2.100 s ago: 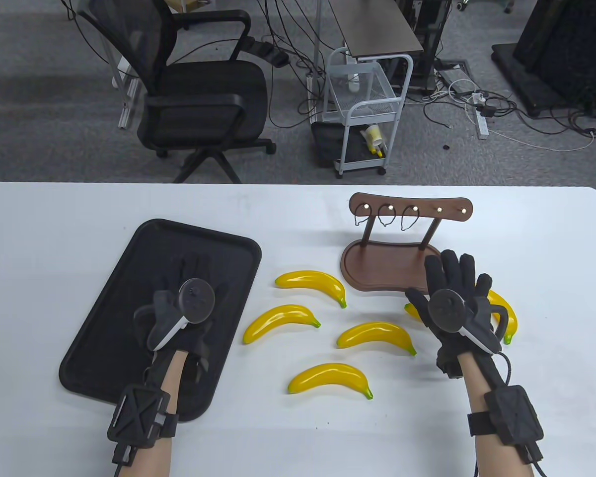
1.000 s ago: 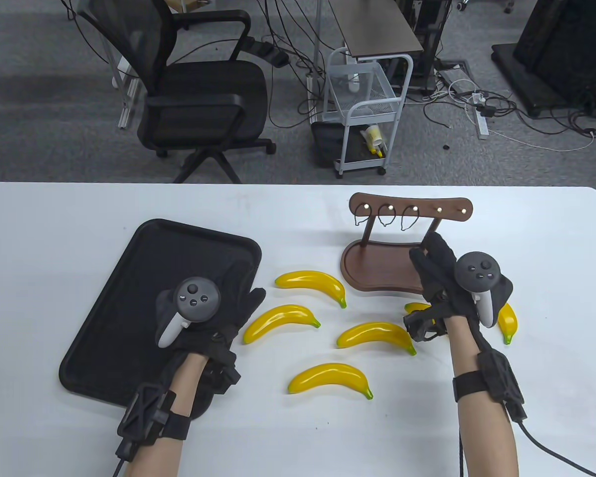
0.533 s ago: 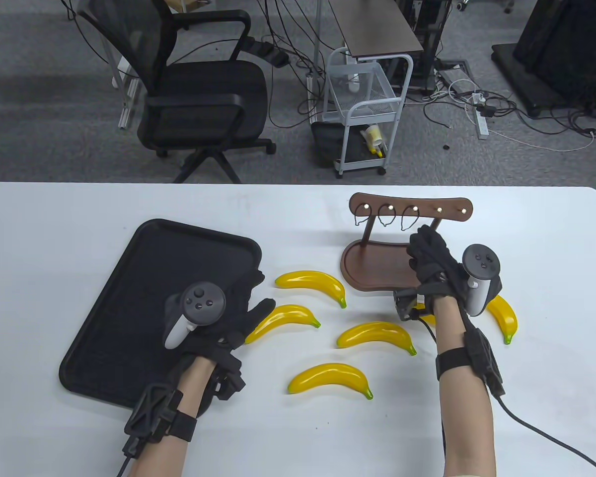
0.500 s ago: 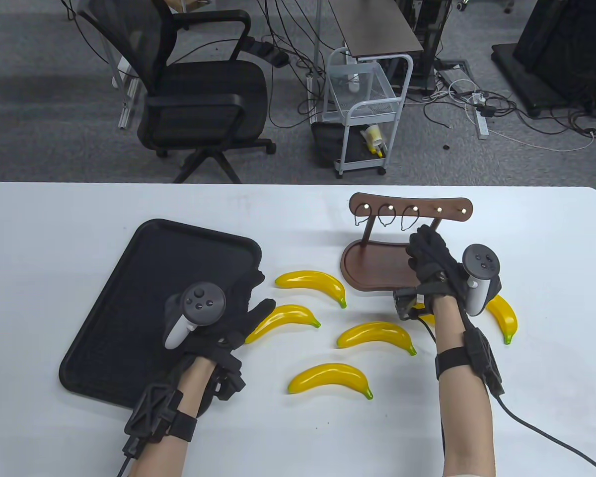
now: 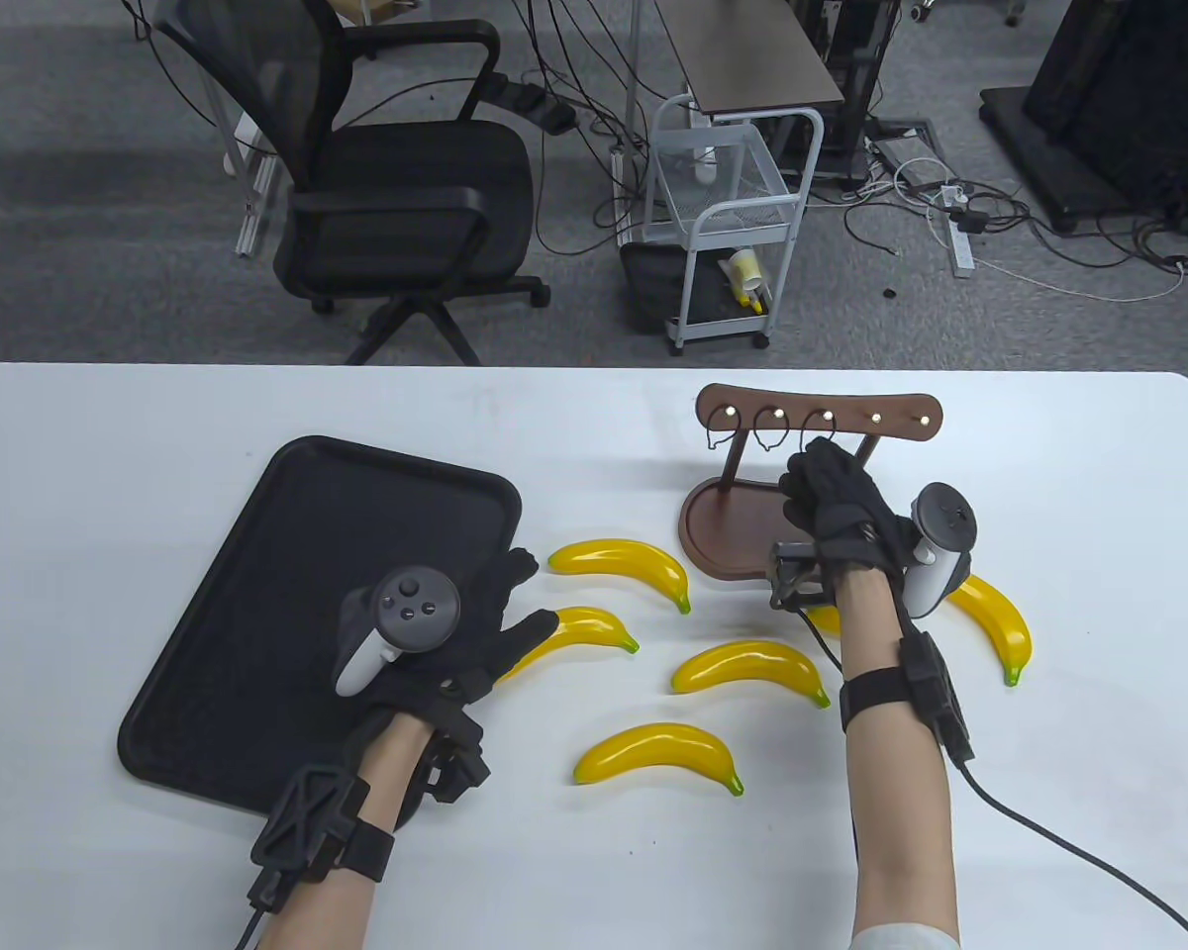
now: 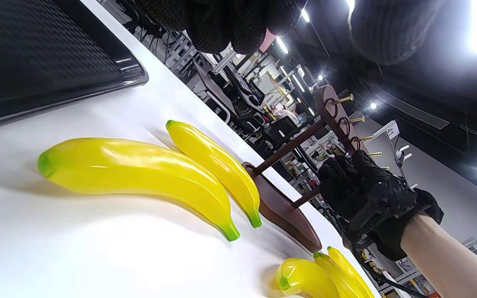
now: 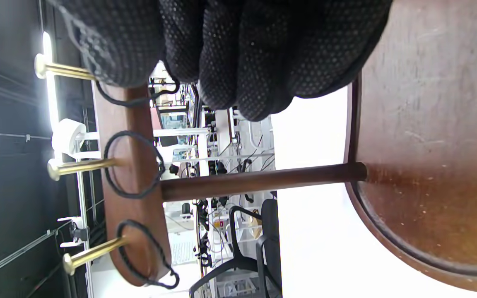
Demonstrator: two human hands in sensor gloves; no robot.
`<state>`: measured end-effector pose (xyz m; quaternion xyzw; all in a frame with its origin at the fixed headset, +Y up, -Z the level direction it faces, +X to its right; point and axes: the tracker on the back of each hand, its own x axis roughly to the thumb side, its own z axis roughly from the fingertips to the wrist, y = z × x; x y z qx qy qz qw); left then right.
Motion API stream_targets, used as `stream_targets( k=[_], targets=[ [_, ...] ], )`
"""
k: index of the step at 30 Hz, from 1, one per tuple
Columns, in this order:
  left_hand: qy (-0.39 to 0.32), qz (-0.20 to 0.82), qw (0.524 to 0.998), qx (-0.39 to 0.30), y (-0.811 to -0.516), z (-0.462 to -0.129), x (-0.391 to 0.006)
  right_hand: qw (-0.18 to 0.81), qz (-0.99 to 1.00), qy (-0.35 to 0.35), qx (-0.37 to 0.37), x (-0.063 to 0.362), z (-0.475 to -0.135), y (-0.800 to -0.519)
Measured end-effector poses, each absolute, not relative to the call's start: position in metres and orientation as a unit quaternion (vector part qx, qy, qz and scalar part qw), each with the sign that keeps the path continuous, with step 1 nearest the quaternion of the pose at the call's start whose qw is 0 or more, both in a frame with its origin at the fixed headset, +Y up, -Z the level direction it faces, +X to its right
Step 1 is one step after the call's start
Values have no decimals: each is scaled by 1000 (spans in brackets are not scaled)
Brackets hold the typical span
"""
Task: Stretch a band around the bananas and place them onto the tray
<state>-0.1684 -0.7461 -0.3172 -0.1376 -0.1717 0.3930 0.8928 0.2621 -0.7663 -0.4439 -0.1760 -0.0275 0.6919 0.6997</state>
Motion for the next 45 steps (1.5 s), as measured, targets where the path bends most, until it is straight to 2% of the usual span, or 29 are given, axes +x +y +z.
stream_targets(
  k=[5, 11, 24, 35, 45],
  targets=[
    [-177, 387, 894, -137, -745, -316, -165, 695, 690, -41, -199, 261, -443, -766],
    [-181, 381, 896, -137, -745, -315, -162, 687, 699, -47, -194, 262, -442, -759],
    [-188, 372, 900, -130, -744, -312, -158, 669, 722, -59, -166, 268, -432, -727],
    [-194, 362, 903, -124, -742, -310, -154, 627, 772, -59, -90, 263, -404, -704],
    [-195, 361, 904, -120, -739, -311, -156, 591, 805, -58, 10, 236, -367, -694]
  ],
)
